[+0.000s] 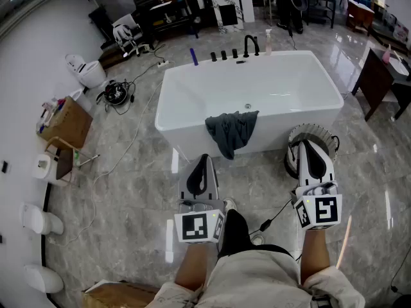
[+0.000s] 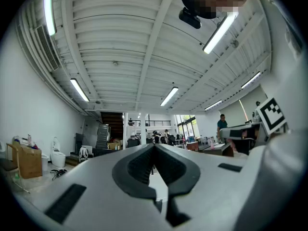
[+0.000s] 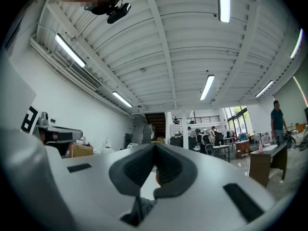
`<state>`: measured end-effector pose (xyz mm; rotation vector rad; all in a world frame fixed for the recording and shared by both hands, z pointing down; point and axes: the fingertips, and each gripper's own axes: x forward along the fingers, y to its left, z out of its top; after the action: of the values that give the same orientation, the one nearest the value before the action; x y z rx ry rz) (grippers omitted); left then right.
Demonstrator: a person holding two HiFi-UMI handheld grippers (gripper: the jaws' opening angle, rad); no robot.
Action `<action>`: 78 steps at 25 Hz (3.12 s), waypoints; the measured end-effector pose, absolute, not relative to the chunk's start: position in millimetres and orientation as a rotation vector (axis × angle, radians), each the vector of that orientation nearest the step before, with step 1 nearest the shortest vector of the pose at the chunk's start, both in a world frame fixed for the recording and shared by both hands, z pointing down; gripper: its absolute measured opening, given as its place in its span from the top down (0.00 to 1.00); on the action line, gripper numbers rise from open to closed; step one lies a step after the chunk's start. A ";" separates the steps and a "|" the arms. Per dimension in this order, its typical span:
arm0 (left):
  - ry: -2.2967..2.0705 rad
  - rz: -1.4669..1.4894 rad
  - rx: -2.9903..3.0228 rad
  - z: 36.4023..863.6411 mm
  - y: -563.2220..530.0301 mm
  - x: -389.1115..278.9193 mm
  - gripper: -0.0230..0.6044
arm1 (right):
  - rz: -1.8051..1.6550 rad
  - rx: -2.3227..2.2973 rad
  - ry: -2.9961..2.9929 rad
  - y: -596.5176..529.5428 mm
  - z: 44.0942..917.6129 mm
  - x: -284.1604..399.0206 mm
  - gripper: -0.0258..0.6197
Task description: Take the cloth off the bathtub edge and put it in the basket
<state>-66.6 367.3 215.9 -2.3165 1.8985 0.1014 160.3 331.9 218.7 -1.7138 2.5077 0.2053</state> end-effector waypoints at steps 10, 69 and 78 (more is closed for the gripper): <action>1.920 0.093 -2.311 220.4 353.0 -75.3 0.97 | 0.166 -1.718 2.526 314.7 226.1 149.3 0.98; 2.085 0.181 -2.280 259.7 28.9 -308.1 0.97 | 0.093 -1.598 2.711 -18.8 257.4 -97.8 0.98; 2.073 0.143 -2.305 275.2 -19.6 -296.0 0.97 | 0.025 -1.616 2.722 -65.8 280.6 -90.6 0.98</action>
<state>-296.0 -19.6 275.2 -2.3048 2.0729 0.1433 -90.6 -65.8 280.6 -1.6165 2.7225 0.0250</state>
